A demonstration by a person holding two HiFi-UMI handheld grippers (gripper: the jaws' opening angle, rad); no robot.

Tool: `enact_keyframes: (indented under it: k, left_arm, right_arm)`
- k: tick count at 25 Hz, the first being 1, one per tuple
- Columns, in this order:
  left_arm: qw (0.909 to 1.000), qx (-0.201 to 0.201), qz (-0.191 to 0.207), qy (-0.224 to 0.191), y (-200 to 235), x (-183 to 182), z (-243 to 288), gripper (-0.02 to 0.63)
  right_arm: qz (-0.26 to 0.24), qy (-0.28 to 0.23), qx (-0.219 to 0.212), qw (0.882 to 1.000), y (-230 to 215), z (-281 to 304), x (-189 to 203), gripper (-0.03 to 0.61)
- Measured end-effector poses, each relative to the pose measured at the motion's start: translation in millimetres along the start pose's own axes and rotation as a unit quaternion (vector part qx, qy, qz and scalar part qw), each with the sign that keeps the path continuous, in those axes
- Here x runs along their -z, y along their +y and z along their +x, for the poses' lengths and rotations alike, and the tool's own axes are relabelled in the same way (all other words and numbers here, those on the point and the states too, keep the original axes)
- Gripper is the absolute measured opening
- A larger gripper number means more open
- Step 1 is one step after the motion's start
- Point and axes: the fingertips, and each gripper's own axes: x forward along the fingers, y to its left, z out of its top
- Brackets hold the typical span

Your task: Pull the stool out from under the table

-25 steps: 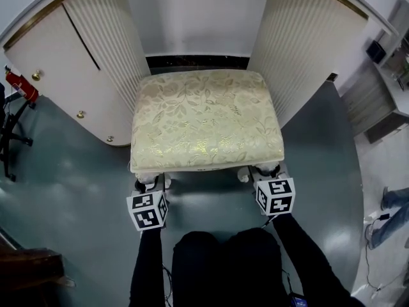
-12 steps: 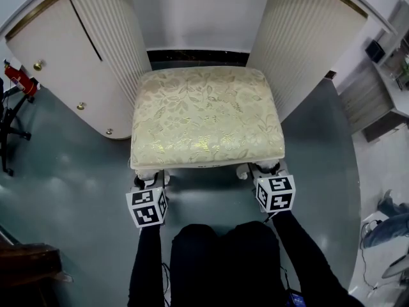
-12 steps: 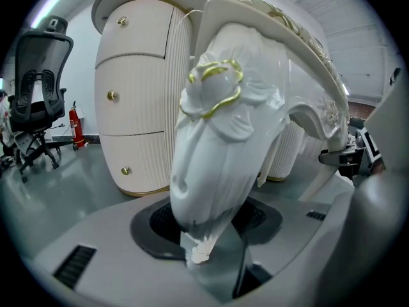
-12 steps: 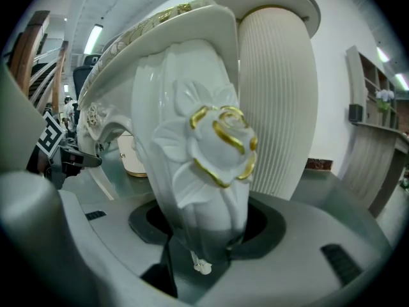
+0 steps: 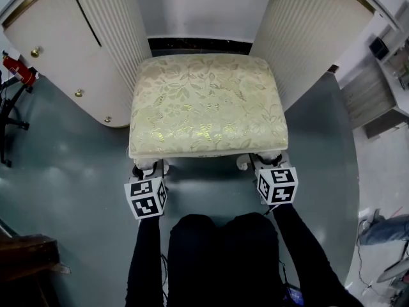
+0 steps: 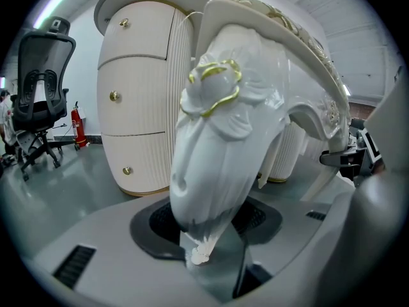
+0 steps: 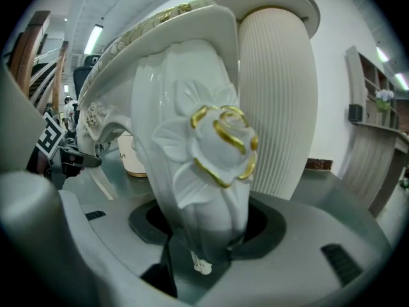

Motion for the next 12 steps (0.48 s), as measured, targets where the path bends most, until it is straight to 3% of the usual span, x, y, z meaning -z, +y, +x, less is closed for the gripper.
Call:
enact_keyframes:
  k: [12]
  left_arm:
    - [0.9998, -0.010, -0.015, 0.006, 0.4, 3.3, 0.7, 0.213]
  right_arm:
    - [0.011, -0.003, 0.016, 1.000, -0.7, -0.5, 0.9, 0.215]
